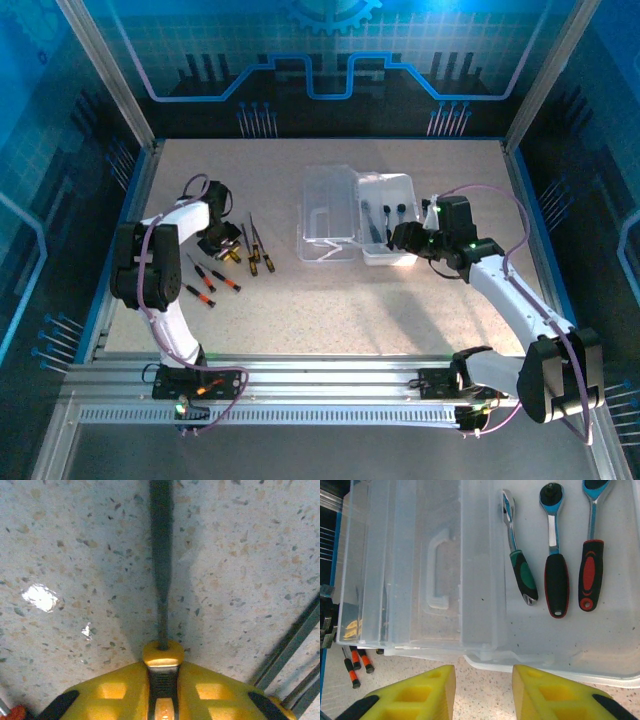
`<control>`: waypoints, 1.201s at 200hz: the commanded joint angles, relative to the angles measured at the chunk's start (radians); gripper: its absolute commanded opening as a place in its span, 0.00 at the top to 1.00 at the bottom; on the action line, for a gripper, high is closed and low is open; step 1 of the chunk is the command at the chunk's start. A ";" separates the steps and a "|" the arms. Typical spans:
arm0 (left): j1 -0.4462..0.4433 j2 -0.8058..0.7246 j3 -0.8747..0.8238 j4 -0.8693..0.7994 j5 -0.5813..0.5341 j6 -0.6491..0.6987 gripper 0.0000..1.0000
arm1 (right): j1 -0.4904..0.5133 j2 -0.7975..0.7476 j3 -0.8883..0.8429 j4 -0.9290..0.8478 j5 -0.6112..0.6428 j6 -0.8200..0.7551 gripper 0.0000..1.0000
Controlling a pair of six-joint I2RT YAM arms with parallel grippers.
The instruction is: Pack the tool kit
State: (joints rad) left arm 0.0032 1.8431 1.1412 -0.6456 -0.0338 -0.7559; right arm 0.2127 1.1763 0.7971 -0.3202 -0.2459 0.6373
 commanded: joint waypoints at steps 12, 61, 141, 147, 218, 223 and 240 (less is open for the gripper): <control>0.012 0.006 -0.020 0.015 -0.026 0.019 0.87 | -0.008 0.009 0.033 0.003 -0.034 0.013 0.63; 0.003 -0.130 -0.003 -0.019 -0.011 0.038 0.90 | 0.027 -0.001 0.043 0.038 -0.082 0.020 0.54; -0.187 -0.256 0.234 -0.130 0.008 0.034 0.90 | 0.237 0.044 0.192 0.050 -0.086 -0.006 0.43; -0.212 -0.251 0.254 -0.126 0.020 0.027 0.90 | 0.253 0.051 0.202 0.056 -0.087 -0.005 0.42; -0.440 -0.182 0.391 0.014 0.253 -0.118 0.90 | 0.344 0.190 0.317 0.140 -0.134 0.019 0.42; -0.451 -0.176 0.399 0.016 0.260 -0.122 0.89 | 0.344 0.200 0.321 0.142 -0.134 0.018 0.42; -0.482 -0.156 0.421 0.027 0.291 -0.136 0.89 | 0.342 0.231 0.338 0.129 -0.105 0.018 0.43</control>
State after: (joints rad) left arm -0.4454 1.6558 1.5135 -0.6537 0.1673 -0.8410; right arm 0.5453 1.3693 1.0901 -0.2070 -0.3576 0.6521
